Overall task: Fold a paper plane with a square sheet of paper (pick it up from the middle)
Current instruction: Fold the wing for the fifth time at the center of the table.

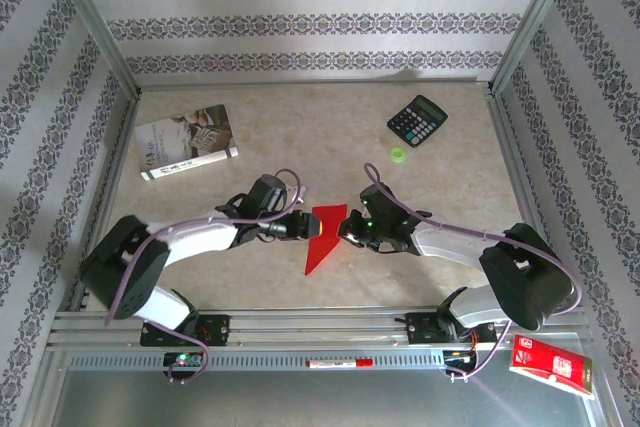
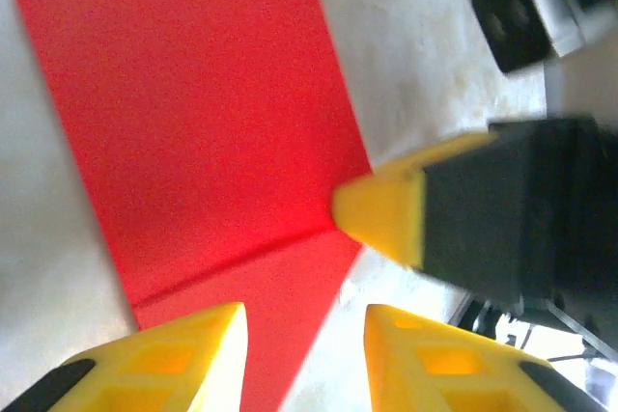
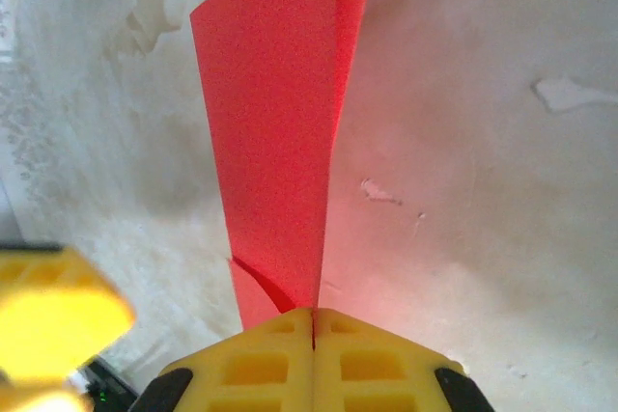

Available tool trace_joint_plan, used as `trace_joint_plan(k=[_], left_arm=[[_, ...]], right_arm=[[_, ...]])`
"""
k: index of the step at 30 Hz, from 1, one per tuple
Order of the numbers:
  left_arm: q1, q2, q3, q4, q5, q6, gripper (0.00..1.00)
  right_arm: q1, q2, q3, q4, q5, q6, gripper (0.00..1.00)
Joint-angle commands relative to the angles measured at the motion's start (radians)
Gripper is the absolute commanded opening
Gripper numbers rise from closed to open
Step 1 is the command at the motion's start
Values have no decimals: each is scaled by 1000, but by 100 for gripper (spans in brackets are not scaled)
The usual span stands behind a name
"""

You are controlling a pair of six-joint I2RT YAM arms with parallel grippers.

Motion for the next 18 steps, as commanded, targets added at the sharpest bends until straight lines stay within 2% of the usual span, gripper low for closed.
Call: trace_joint_plan(k=[1, 4, 7, 13, 18], left_arm=[[-87, -112, -58, -46, -226, 172, 40], [-181, -185, -84, -73, -381, 281, 43], [-241, -209, -106, -65, -467, 348, 48], [-317, -133, -81, -48, -541, 443, 50], [-342, -44, -38, -39, -566, 498, 51]], right_arm=[[18, -36, -5, -18, 54, 164, 0], [29, -51, -7, -17, 64, 217, 0], [35, -54, -5, -16, 63, 266, 0], [50, -48, 5, -10, 64, 323, 0], [54, -33, 10, 6, 57, 337, 0]])
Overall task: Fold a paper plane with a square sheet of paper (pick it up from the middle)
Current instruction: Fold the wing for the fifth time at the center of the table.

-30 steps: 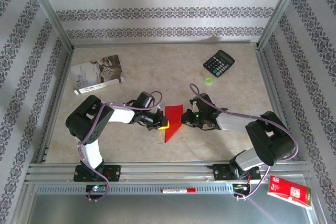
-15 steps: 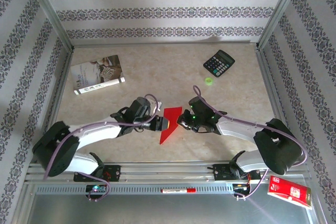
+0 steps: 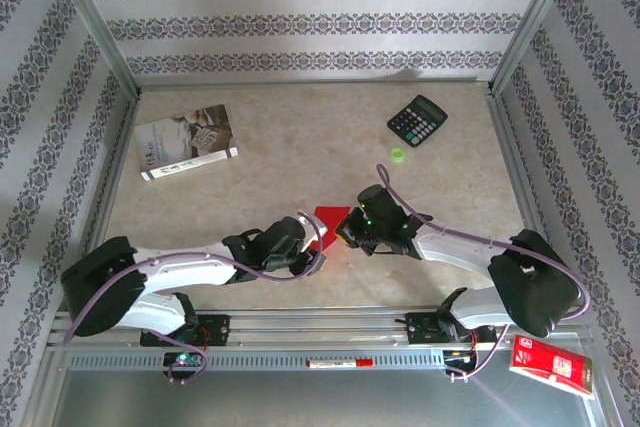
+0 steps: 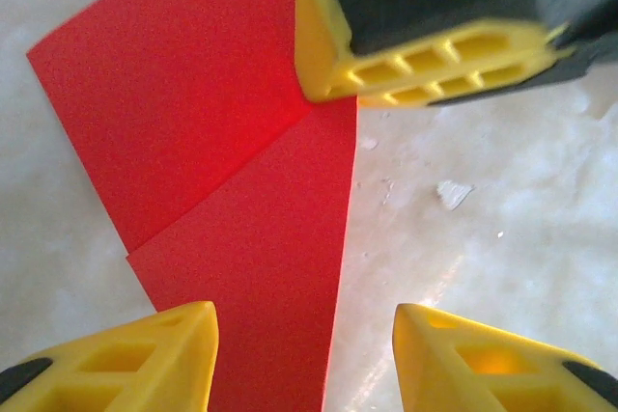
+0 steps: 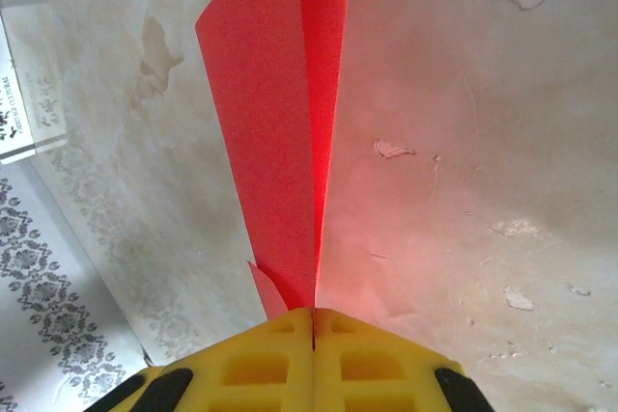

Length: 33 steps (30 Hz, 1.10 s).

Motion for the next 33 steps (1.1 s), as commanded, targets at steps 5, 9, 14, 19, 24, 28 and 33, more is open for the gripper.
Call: trace_joint_plan(k=[5, 9, 14, 19, 24, 28, 33], left_arm=[[-26, 100, 78, -4, -76, 108, 48], [-31, 133, 94, -9, -91, 117, 45], [-35, 151, 105, -20, -112, 128, 40], [-38, 157, 108, -23, -136, 136, 36], [-38, 157, 113, -26, -149, 142, 30], [-38, 153, 113, -21, -149, 141, 24], [-38, 155, 119, -22, -144, 139, 18]], right_arm=[[16, 15, 9, 15, 9, 31, 0], [16, 23, 4, 29, 5, 36, 0], [16, 34, 3, 42, 1, 43, 0], [21, 44, 4, 52, -4, 49, 0], [22, 49, 0, 56, -5, 55, 0], [23, 50, 1, 60, -5, 57, 0], [24, 54, 4, 62, -7, 55, 0]])
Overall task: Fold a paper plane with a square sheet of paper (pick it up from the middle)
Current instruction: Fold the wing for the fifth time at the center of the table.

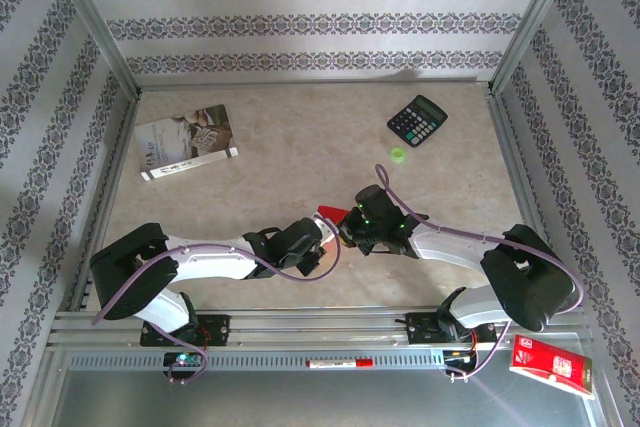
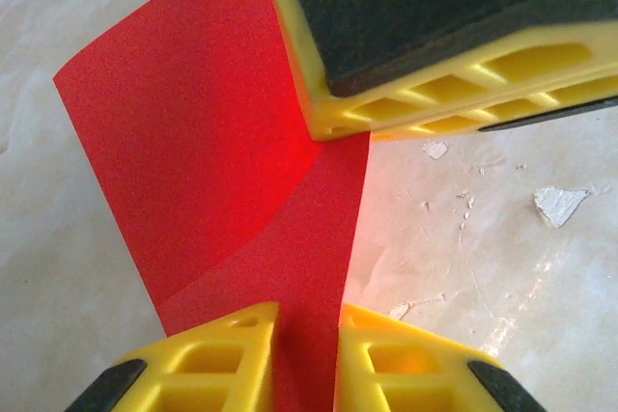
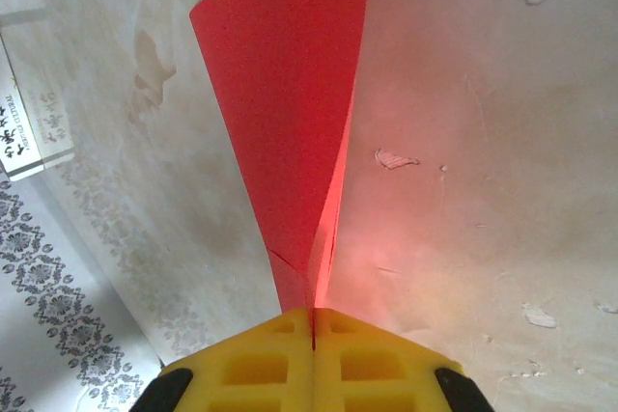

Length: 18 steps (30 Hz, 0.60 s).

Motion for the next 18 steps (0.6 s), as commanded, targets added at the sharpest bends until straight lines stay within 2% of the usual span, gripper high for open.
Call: trace_joint_plan(k=[1, 10, 16, 18], left_arm=[[-13, 7, 30, -13, -14, 13, 17], [-13, 26, 26, 0, -5, -14, 8], [-11, 16, -4, 45, -12, -86, 0], [-11, 8, -18, 64, -9, -127, 0]], right_arm=[[17, 15, 4, 16, -8, 4, 0], [15, 25, 5, 24, -13, -1, 0], [-17, -10, -10, 18, -18, -22, 15], [-41, -43, -16, -1, -21, -42, 20]])
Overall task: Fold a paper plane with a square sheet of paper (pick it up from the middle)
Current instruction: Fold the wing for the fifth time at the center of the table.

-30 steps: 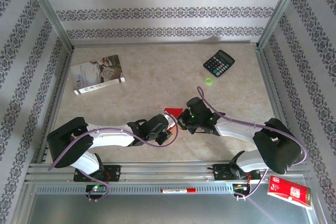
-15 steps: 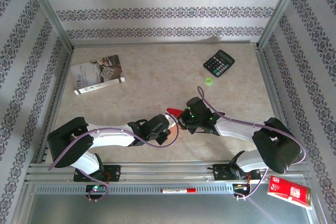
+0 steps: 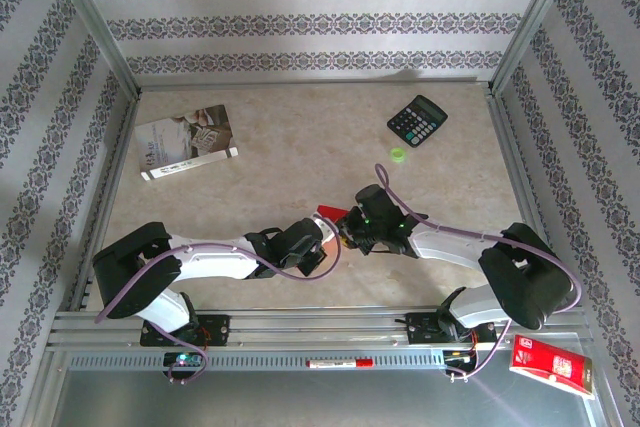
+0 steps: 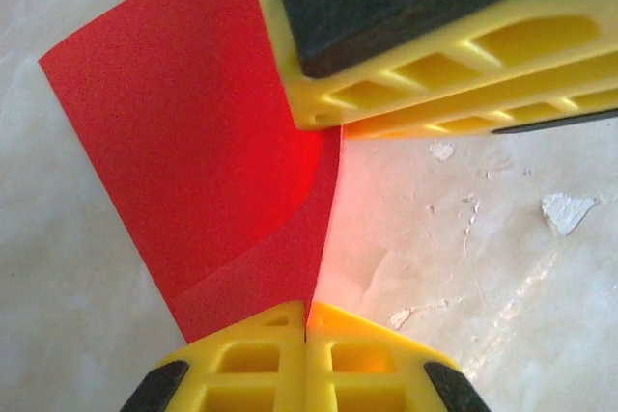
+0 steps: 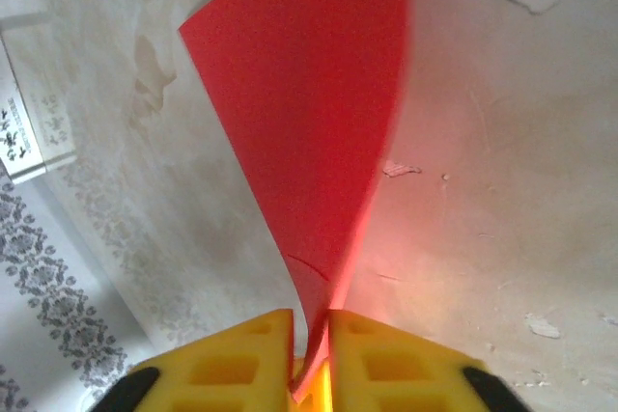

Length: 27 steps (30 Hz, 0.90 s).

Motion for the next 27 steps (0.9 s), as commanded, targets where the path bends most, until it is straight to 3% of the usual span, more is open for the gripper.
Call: trace_joint_plan(k=[1, 12, 27], left_arm=[[-11, -12, -21, 57, -6, -91, 0], [17, 0, -82, 216, 76, -342, 0], [105, 17, -206, 530, 256, -625, 0]], right_arm=[[-37, -64, -14, -32, -17, -48, 22], [-219, -192, 13, -246, -62, -287, 27], [-227, -125, 44, -253, -104, -396, 24]])
